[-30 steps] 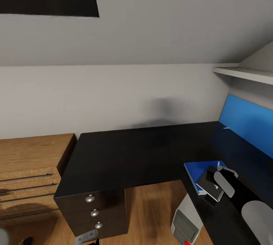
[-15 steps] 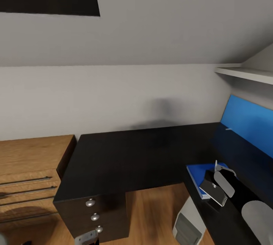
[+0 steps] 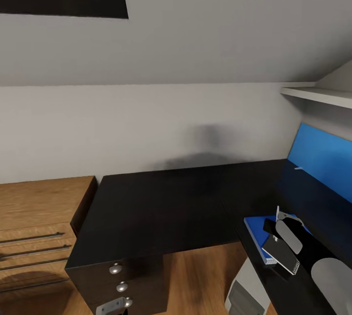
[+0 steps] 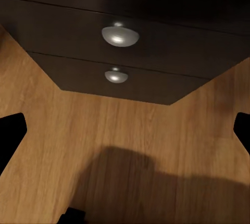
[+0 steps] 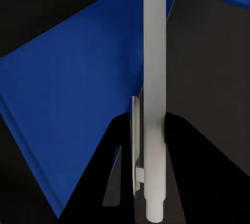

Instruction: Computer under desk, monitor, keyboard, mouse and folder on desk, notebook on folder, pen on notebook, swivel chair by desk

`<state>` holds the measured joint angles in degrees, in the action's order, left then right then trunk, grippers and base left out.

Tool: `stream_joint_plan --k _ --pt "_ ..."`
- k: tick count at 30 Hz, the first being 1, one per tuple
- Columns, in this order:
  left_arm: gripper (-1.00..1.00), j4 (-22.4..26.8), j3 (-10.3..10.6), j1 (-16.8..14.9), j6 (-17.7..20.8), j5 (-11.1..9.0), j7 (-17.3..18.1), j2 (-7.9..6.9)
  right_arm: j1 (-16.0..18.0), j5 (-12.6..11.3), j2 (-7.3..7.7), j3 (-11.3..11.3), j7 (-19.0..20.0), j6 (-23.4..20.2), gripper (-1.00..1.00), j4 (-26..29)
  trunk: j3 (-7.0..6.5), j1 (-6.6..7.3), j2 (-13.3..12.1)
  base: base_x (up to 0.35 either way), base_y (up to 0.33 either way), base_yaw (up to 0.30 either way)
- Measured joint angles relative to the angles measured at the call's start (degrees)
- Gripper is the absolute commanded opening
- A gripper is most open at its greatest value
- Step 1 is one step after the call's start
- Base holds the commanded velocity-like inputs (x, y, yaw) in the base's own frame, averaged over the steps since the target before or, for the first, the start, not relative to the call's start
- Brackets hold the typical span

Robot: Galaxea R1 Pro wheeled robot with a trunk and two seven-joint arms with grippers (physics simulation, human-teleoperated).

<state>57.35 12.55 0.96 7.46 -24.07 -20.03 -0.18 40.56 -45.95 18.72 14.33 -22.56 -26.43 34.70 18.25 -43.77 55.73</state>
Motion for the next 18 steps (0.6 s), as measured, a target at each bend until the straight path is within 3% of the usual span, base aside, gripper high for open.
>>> stream_joint_plan --k 6,18 --pt "1.0 0.0 -0.1 0.0 0.0 0.0 0.0 0.01 0.0 0.0 0.07 0.0 0.0 0.0 -1.0 0.0 0.0 0.0 0.0 0.004 0.001 0.0" --pt "1.0 0.0 -0.2 0.0 0.0 0.0 0.0 0.0 0.0 0.0 0.09 0.0 -0.2 -0.1 -1.0 0.0 2.15 -2.63 4.8 0.0 0.0 0.0"
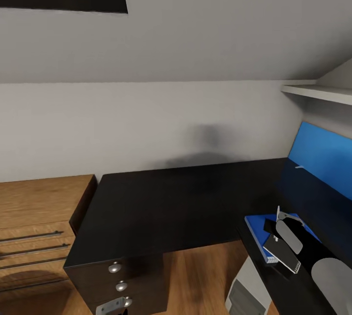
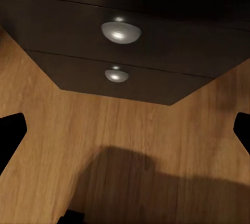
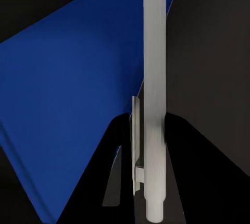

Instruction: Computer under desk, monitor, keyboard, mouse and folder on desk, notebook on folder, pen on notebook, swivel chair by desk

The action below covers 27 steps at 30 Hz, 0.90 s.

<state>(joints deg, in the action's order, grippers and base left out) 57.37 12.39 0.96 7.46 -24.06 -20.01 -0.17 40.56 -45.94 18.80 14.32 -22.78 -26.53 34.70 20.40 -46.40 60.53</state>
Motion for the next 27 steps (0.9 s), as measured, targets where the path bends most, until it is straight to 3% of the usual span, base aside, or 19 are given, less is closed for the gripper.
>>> stream_joint_plan --k 27 --pt "1.0 0.0 0.0 0.0 0.1 -0.1 -0.2 0.02 0.0 -0.1 0.45 0.0 -3.2 -0.5 -1.0 0.1 0.37 -0.45 0.8 0.0 0.0 0.0"
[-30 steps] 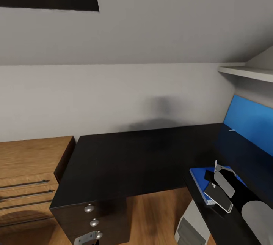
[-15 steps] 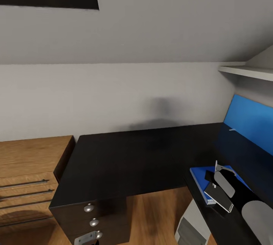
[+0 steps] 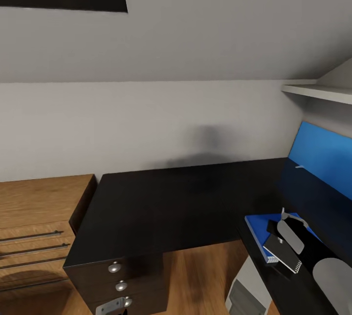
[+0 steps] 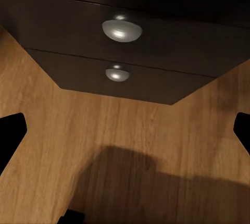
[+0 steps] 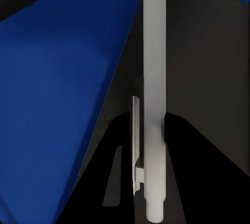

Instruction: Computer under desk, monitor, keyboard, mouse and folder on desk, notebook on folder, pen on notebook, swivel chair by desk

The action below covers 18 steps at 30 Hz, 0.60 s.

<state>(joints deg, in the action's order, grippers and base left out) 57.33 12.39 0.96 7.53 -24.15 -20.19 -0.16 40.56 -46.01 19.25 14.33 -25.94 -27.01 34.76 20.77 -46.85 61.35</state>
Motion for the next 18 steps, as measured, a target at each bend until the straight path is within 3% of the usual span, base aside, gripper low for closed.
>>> stream_joint_plan --k 10,11,18 --pt "1.0 0.1 0.2 0.0 -0.1 0.2 0.0 0.0 0.0 -0.1 0.1 0.0 -1.1 -0.2 -1.0 -0.1 0.0 0.0 0.0 0.0 0.0 0.0" --pt "1.0 0.1 0.2 0.0 -0.1 0.2 0.0 0.0 0.0 -0.1 0.09 0.0 -1.1 -0.2 1.0 -0.1 0.0 0.0 0.0 0.0 0.0 0.0" --pt "1.0 0.0 0.2 0.0 -0.1 0.2 0.0 0.0 0.0 0.0 0.1 0.0 -1.1 -0.2 1.0 0.0 0.0 0.0 0.0 0.0 0.0 0.0"
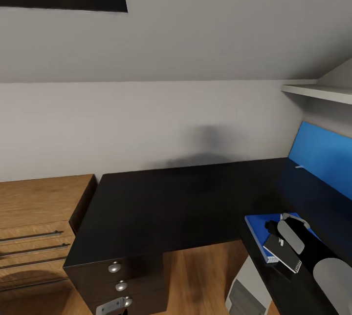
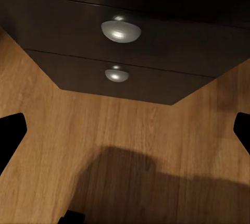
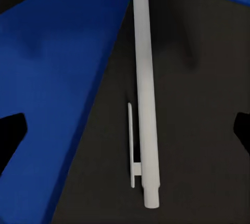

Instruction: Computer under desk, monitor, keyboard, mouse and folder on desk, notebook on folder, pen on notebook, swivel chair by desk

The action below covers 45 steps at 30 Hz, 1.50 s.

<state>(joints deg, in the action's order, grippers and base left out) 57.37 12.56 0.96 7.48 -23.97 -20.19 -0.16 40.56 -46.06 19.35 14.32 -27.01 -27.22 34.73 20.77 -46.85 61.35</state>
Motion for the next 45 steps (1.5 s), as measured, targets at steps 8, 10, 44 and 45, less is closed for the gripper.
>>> stream_joint_plan --k 8,10,44,45 --pt "1.0 0.0 -0.1 0.0 0.0 -0.1 0.2 -0.07 0.0 0.0 0.05 0.0 0.0 0.0 1.0 0.1 0.0 0.0 0.0 0.0 0.0 0.0" --pt "1.0 0.0 -0.1 0.0 0.0 -0.1 0.2 -0.07 0.0 0.0 0.06 0.0 0.0 0.0 1.0 0.1 0.0 0.0 0.0 0.0 0.0 0.0" --pt "1.0 -3.2 -0.2 0.0 -0.2 -0.1 -0.2 -0.15 -2.1 -0.2 -6.54 13.3 0.1 0.3 1.0 23.6 0.0 0.0 0.0 0.0 0.0 0.0" --pt "1.0 -3.3 -0.2 0.0 -0.3 -0.2 -0.2 -0.15 -2.1 -0.3 -6.66 13.6 0.1 0.3 1.0 23.8 0.0 0.0 0.0 0.0 0.0 0.0"
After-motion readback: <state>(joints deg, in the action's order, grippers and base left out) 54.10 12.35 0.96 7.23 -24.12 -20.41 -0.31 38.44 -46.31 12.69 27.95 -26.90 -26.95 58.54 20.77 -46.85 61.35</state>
